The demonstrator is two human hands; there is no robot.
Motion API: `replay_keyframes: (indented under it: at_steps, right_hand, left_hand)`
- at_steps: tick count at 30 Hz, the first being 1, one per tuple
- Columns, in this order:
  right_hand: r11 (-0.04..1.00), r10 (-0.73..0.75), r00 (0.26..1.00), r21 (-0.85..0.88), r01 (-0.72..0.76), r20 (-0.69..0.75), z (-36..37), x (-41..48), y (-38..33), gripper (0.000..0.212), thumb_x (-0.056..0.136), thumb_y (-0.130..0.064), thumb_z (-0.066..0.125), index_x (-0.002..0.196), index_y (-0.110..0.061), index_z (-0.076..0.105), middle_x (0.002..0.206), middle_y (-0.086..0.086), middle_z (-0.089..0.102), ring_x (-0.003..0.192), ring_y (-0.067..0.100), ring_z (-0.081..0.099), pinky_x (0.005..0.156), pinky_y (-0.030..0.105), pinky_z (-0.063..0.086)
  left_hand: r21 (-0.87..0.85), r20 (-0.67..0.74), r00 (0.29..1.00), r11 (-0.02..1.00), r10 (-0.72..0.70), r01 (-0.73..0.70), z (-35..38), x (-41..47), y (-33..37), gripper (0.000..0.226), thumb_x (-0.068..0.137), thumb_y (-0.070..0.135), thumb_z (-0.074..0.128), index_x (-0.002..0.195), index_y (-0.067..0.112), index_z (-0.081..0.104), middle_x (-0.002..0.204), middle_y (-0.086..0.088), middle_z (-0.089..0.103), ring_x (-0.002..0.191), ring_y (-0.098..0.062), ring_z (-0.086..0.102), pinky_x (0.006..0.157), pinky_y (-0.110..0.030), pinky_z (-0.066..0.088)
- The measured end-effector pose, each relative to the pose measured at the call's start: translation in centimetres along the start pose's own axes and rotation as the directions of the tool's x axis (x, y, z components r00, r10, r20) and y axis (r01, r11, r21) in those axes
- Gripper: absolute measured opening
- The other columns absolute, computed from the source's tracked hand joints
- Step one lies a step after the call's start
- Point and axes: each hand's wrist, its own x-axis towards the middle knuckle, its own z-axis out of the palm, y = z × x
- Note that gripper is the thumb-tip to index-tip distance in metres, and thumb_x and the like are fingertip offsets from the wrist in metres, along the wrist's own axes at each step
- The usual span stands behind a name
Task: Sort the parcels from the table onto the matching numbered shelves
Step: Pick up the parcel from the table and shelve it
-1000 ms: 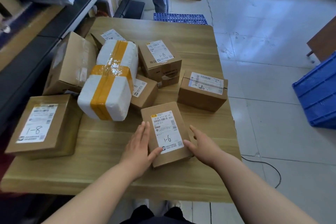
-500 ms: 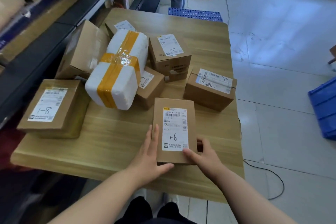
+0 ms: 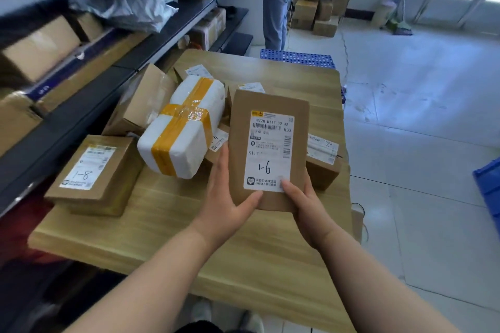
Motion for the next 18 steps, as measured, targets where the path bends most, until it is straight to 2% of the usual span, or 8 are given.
replay_keyframes:
  at_steps: [4, 6, 9, 12, 15, 18]
  right_hand:
    - [1.0, 0.004, 1.0, 0.023, -0.004, 0.018, -0.3, 1.1, -1.3, 0.07, 0.075, -0.035, 0.071, 0.138, -0.033, 0.042, 0.127, -0.004, 0.064, 0.116, 0.017, 0.061, 0.103, 0.043, 0.045]
    - [0.998, 0.022, 0.999, 0.054, -0.024, 0.043, -0.3, 1.2, -1.7, 0.067, 0.074, -0.034, 0.07, 0.137, -0.034, 0.045, 0.126, -0.002, 0.064, 0.116, 0.019, 0.061, 0.098, 0.042, 0.047]
    - [0.994, 0.06, 0.994, 0.09, -0.069, 0.096, 0.2, 1.3, -2.6, 0.061, 0.078, -0.03, 0.062, 0.137, -0.032, 0.043, 0.127, 0.002, 0.064, 0.114, 0.021, 0.062, 0.091, 0.041, 0.051]
    - [0.994, 0.056, 0.984, 0.08, -0.07, 0.167, 1.8, 1.2, -3.7, 0.06, 0.081, -0.028, 0.058, 0.138, -0.027, 0.041, 0.128, 0.005, 0.063, 0.116, 0.023, 0.061, 0.097, 0.045, 0.049]
    - [0.997, 0.035, 0.973, 0.052, -0.048, 0.227, 4.4, 0.9, -4.8, 0.062, 0.081, -0.03, 0.057, 0.14, -0.026, 0.039, 0.13, 0.004, 0.062, 0.119, 0.024, 0.059, 0.101, 0.046, 0.046]
    - [1.0, 0.016, 0.954, -0.02, -0.01, 0.3, 7.6, 0.5, -5.1, 0.069, 0.08, -0.038, 0.062, 0.143, -0.03, 0.035, 0.133, 0.002, 0.06, 0.121, 0.024, 0.057, 0.105, 0.05, 0.042]
  left_hand:
    - [-0.184, -0.028, 0.996, 0.98, -0.087, 0.081, -1.2, 1.7, 0.7, 0.081, 0.077, 0.045, 0.067, 0.148, 0.029, 0.031, 0.147, 0.009, 0.041, 0.134, -0.004, 0.039, 0.111, -0.036, 0.036]
    - [-0.241, -0.047, 0.992, 0.965, -0.116, 0.101, -2.2, 1.7, 0.6, 0.073, 0.076, 0.051, 0.065, 0.142, 0.033, 0.041, 0.144, 0.008, 0.045, 0.133, -0.008, 0.043, 0.11, -0.043, 0.038]
    - [-0.304, 0.008, 0.988, 0.941, -0.153, 0.148, -3.8, 1.3, 0.6, 0.072, 0.069, 0.063, 0.068, 0.134, 0.047, 0.042, 0.145, 0.011, 0.045, 0.135, -0.007, 0.04, 0.112, -0.046, 0.035]
    - [-0.366, 0.061, 0.985, 0.915, -0.159, 0.17, -5.9, 0.6, 1.0, 0.08, 0.067, 0.067, 0.07, 0.138, 0.048, 0.037, 0.145, 0.014, 0.046, 0.134, -0.006, 0.042, 0.11, -0.044, 0.038]
    - [-0.434, 0.012, 0.99, 0.891, -0.139, 0.13, -8.7, -0.8, 2.0, 0.071, 0.07, 0.053, 0.067, 0.135, 0.051, 0.038, 0.141, 0.012, 0.05, 0.127, -0.005, 0.049, 0.099, -0.029, 0.048]
    - [-0.499, -0.071, 0.983, 0.86, -0.167, 0.11, -12.1, -2.7, 2.5, 0.074, 0.069, 0.052, 0.064, 0.137, 0.047, 0.036, 0.137, 0.01, 0.053, 0.125, -0.009, 0.052, 0.098, -0.031, 0.049]
